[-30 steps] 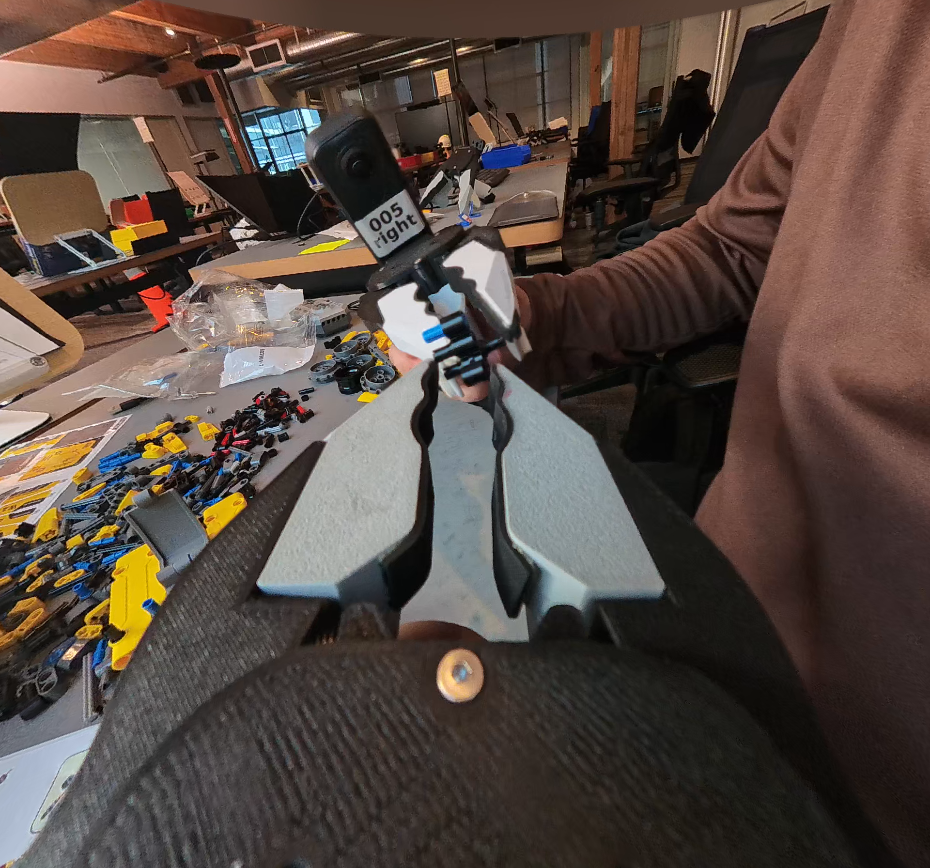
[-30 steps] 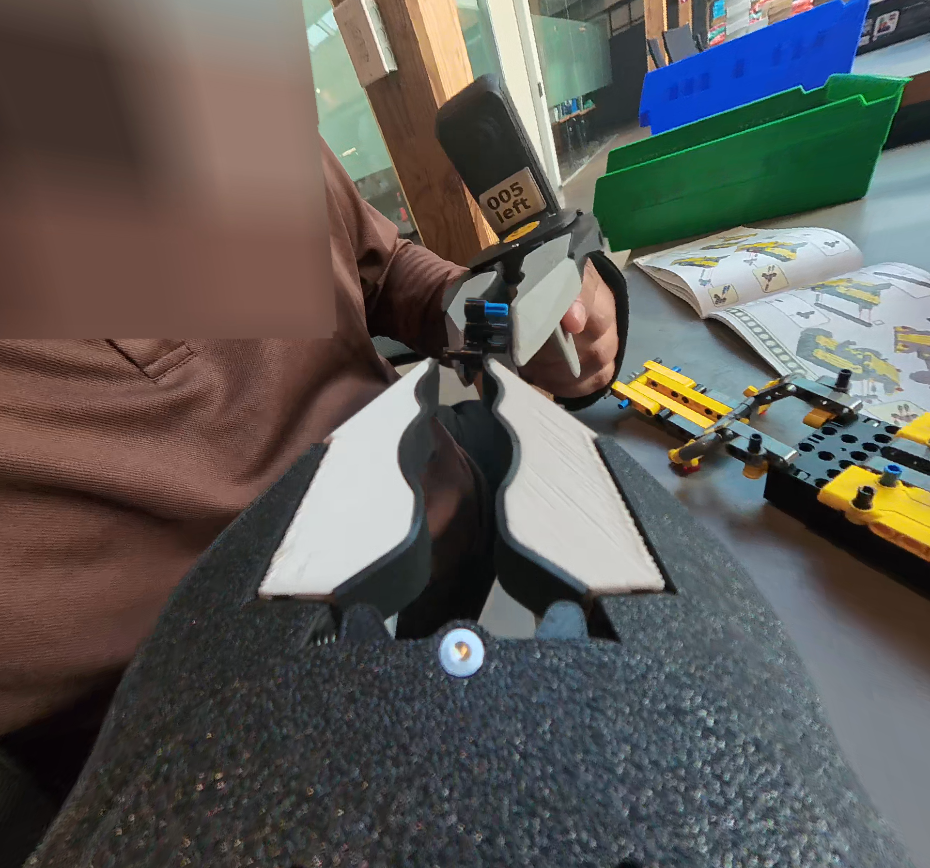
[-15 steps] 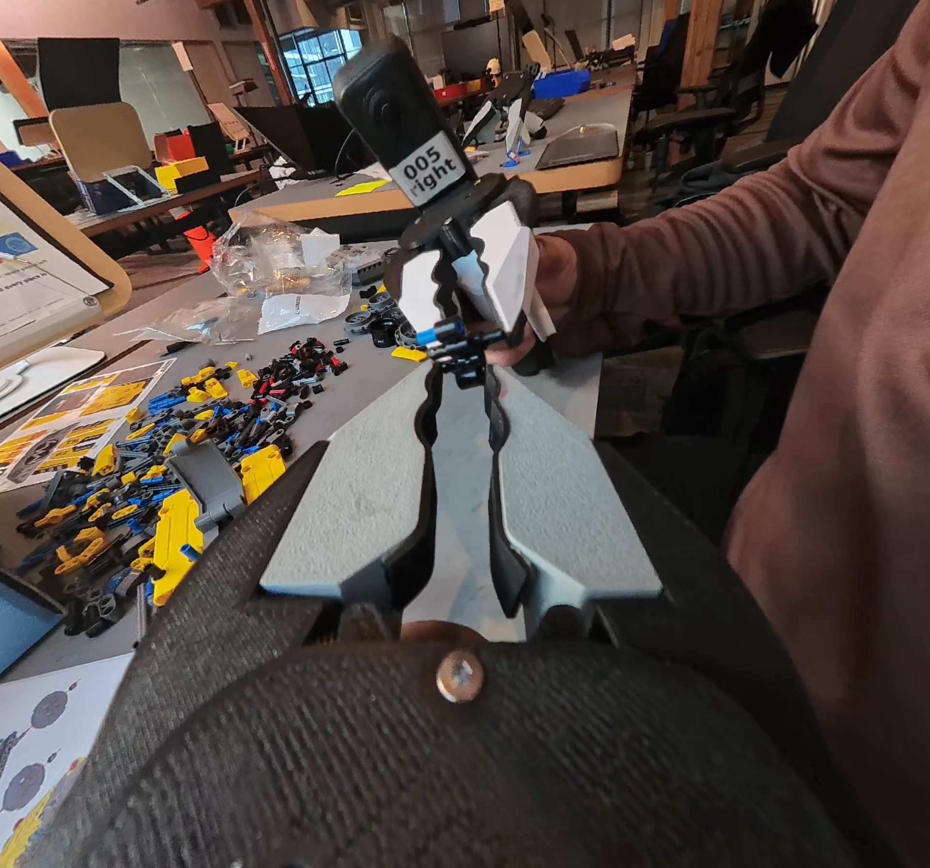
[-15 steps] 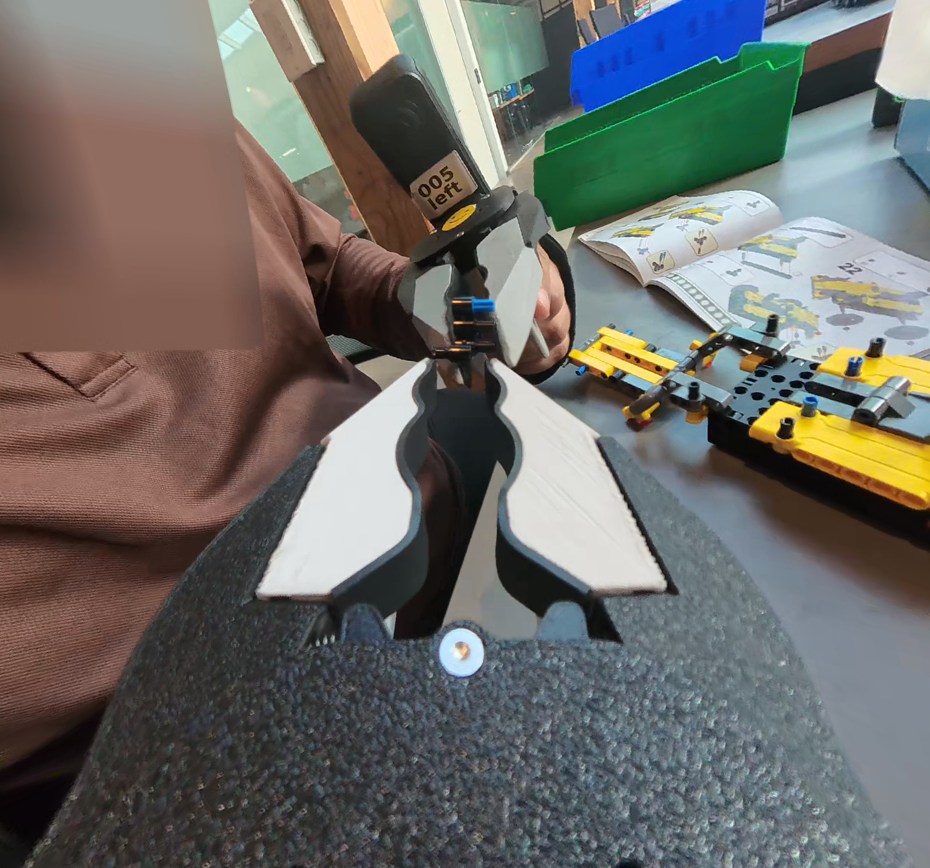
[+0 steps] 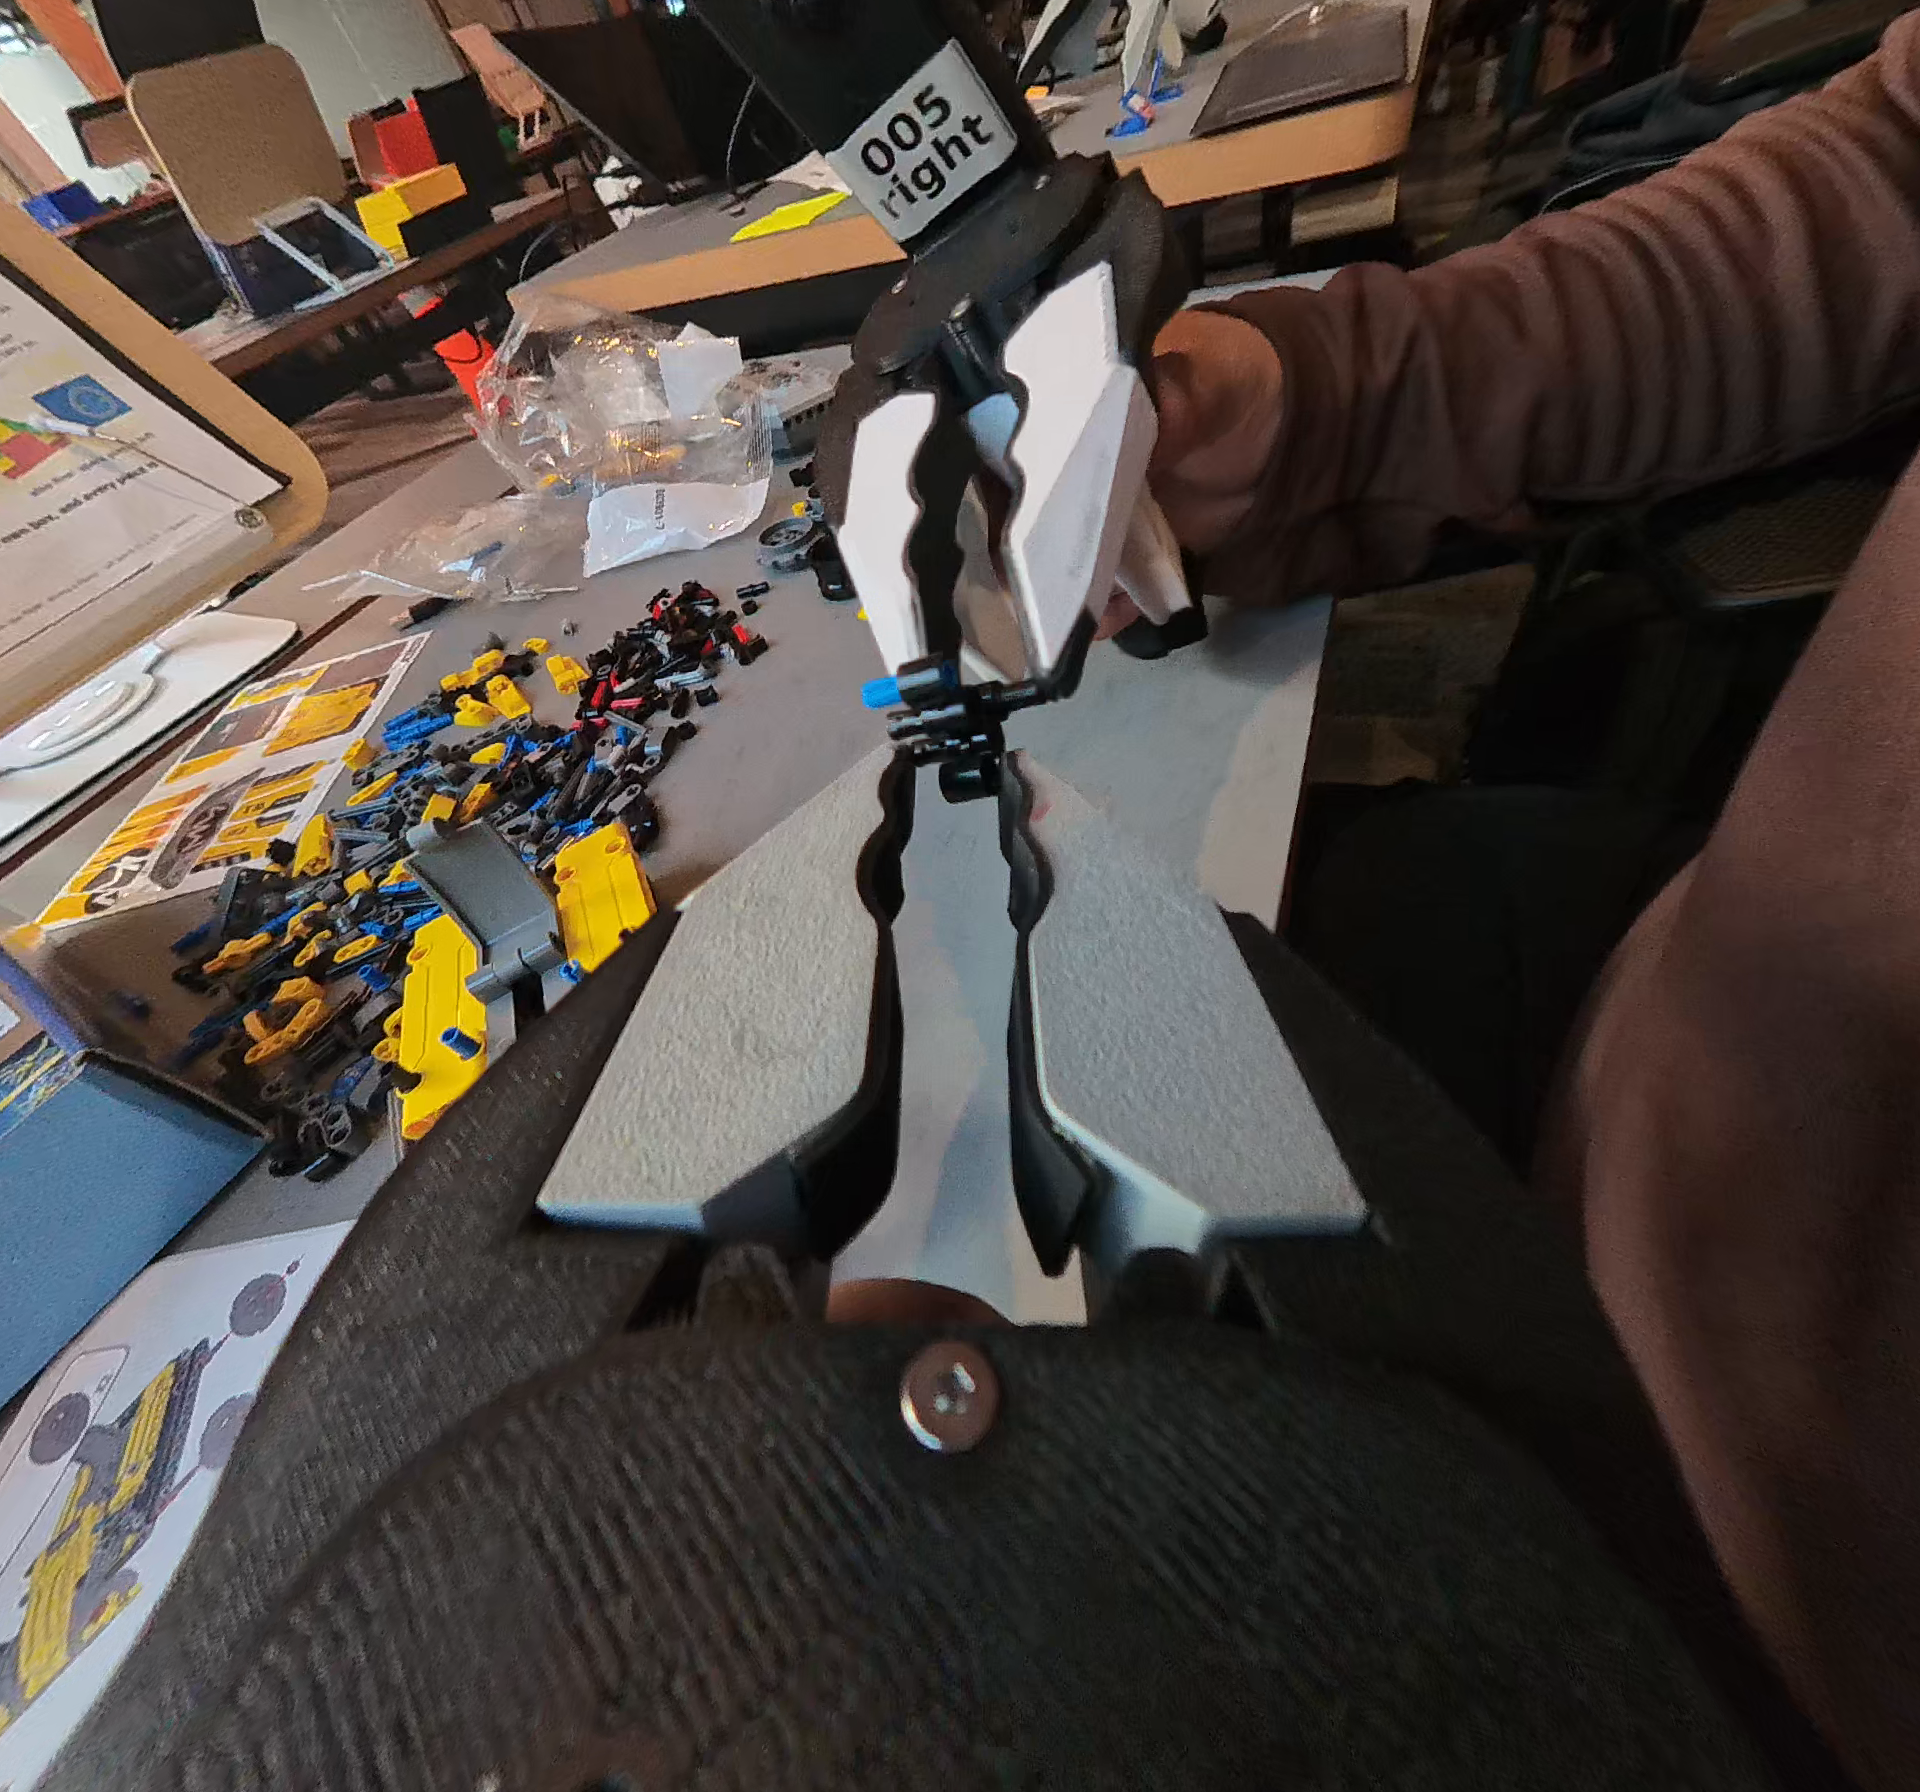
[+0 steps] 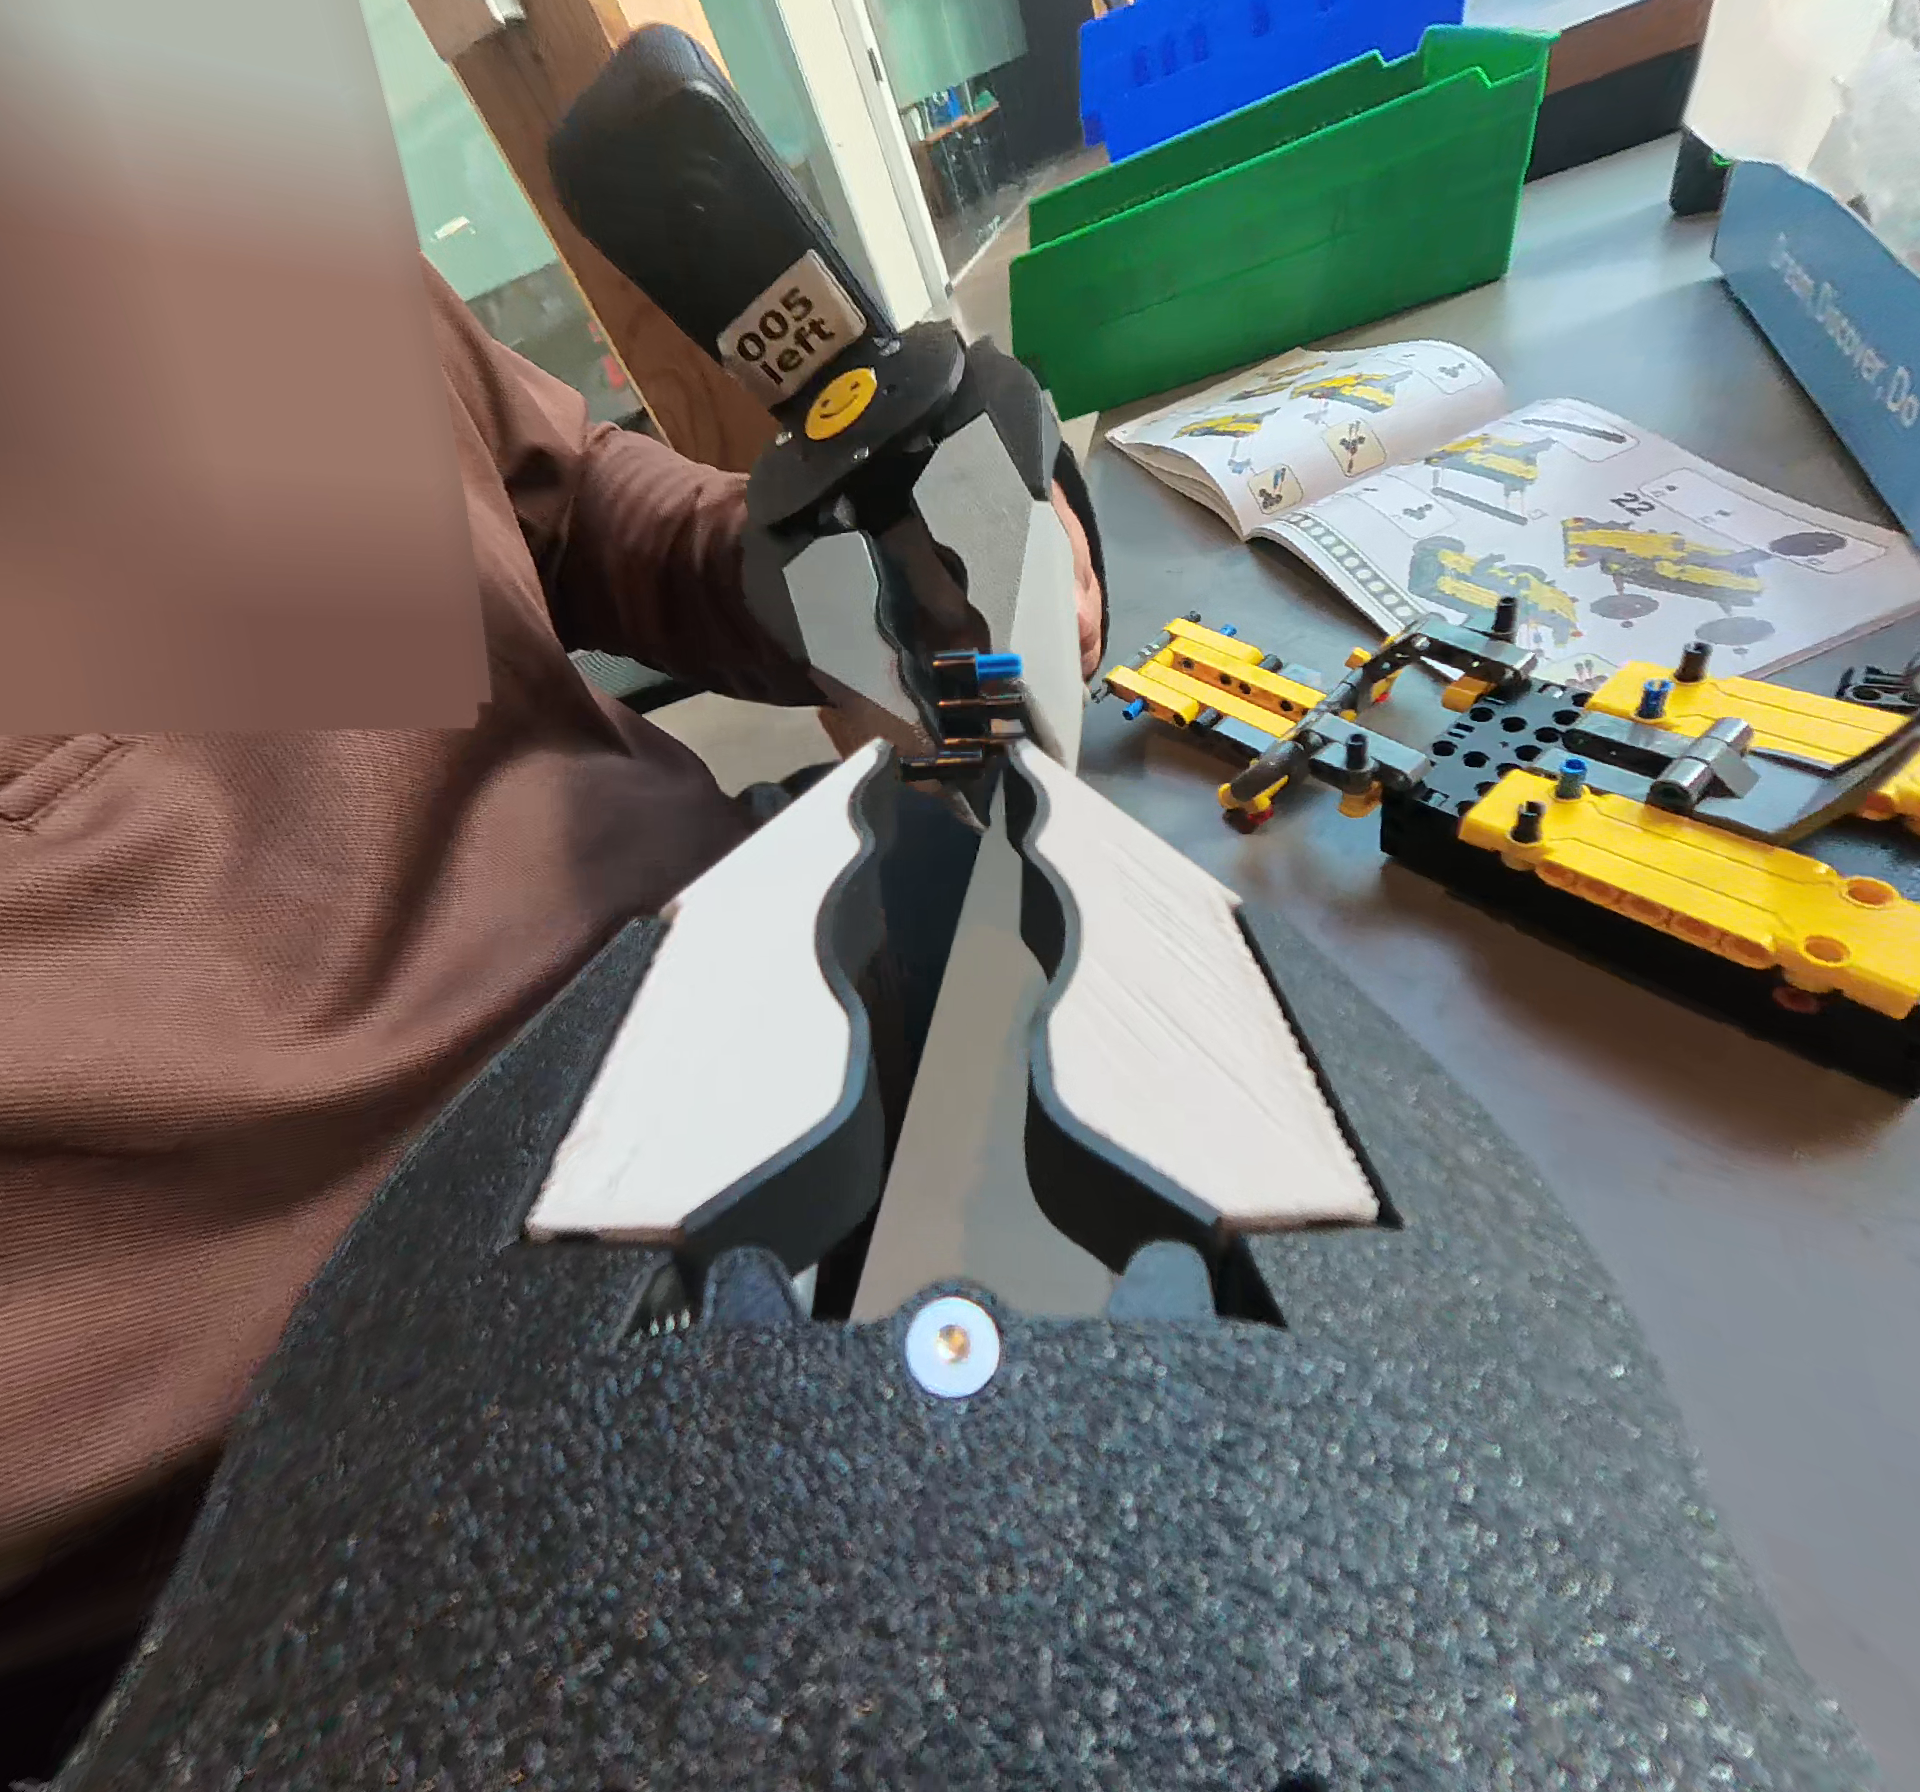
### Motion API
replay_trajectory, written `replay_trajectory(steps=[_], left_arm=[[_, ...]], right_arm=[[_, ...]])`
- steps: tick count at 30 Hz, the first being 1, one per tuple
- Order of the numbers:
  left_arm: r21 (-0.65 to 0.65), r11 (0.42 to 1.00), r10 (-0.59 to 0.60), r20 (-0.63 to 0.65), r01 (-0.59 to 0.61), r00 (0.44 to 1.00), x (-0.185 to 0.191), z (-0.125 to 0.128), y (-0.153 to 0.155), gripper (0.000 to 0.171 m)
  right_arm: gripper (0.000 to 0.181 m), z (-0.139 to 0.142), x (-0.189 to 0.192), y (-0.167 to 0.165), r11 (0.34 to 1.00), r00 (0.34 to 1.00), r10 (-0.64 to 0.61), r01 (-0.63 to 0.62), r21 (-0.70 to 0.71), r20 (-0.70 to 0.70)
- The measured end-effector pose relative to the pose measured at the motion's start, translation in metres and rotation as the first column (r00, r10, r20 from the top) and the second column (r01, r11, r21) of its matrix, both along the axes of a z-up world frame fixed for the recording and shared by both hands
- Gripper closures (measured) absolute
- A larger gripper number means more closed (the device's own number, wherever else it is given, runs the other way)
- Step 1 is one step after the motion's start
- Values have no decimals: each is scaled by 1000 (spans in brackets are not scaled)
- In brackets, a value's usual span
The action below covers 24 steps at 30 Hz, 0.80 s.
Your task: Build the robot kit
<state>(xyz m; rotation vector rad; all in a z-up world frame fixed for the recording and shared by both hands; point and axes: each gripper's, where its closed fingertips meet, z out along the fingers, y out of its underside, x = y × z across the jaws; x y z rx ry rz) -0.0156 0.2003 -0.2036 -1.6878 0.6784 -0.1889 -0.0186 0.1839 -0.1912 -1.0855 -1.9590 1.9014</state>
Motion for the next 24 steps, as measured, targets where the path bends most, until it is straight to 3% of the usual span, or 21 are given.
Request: replay_trajectory(steps=[12, 17, 19, 24], left_arm=[[-102, 992, 66, -135, -80, 989, -8, -17, -2, 156], [-141, 986, 79, -77, -89, 994, -8, -16, -9, 153], [-152, 985, 71, -37, -76, 997, -8, -14, -12, 164], [-177, 982, 69, 17, -65, 998, -8, -13, -15, 165]], right_arm=[[169, -19, -5, -3, 993, 1000, -7, 7, 119, 4], [169, -19, -6, -4, 991, 1000, -1, 3, 130, -15], [169, -18, -4, -4, 994, 1000, 11, -8, 112, -21], [169, -18, -3, -7, 994, 999, 26, -24, 103, -22]])
